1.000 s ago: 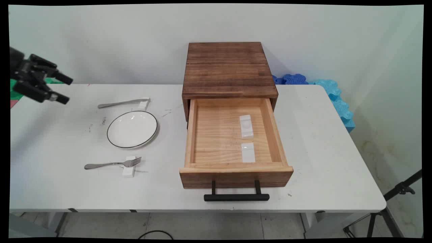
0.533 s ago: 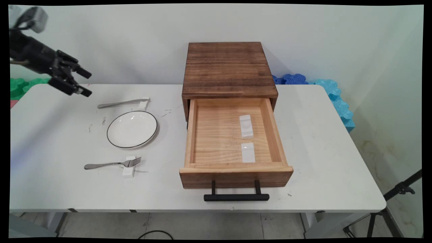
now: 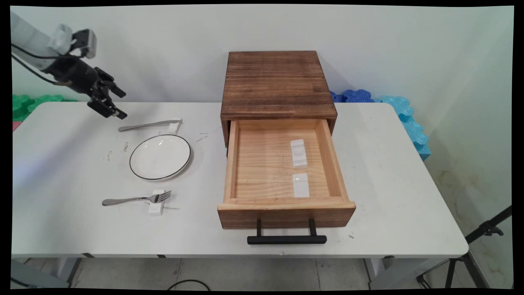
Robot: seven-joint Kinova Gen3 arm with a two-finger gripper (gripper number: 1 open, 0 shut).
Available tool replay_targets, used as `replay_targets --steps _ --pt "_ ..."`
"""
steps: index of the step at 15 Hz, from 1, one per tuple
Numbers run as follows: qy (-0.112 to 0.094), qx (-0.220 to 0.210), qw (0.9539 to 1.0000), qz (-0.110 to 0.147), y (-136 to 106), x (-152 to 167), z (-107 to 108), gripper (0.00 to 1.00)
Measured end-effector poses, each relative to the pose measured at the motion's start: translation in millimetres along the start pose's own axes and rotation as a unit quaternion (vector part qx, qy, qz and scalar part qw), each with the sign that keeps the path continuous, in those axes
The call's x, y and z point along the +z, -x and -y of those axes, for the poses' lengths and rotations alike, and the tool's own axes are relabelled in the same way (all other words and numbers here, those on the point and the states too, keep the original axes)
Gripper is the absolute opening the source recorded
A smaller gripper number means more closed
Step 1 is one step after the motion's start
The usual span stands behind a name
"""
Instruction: Pick up the knife from the left of the white plate
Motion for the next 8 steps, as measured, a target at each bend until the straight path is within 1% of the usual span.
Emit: replay_targets --steps 3,5,8 --pt "0.0 0.016 0.9997 0.017 2 23 18 1.0" --pt "0.003 0.029 0.9992 0.027 4 42 32 1.0" --pt "0.011 0.048 0.9982 0.036 4 67 47 1.0"
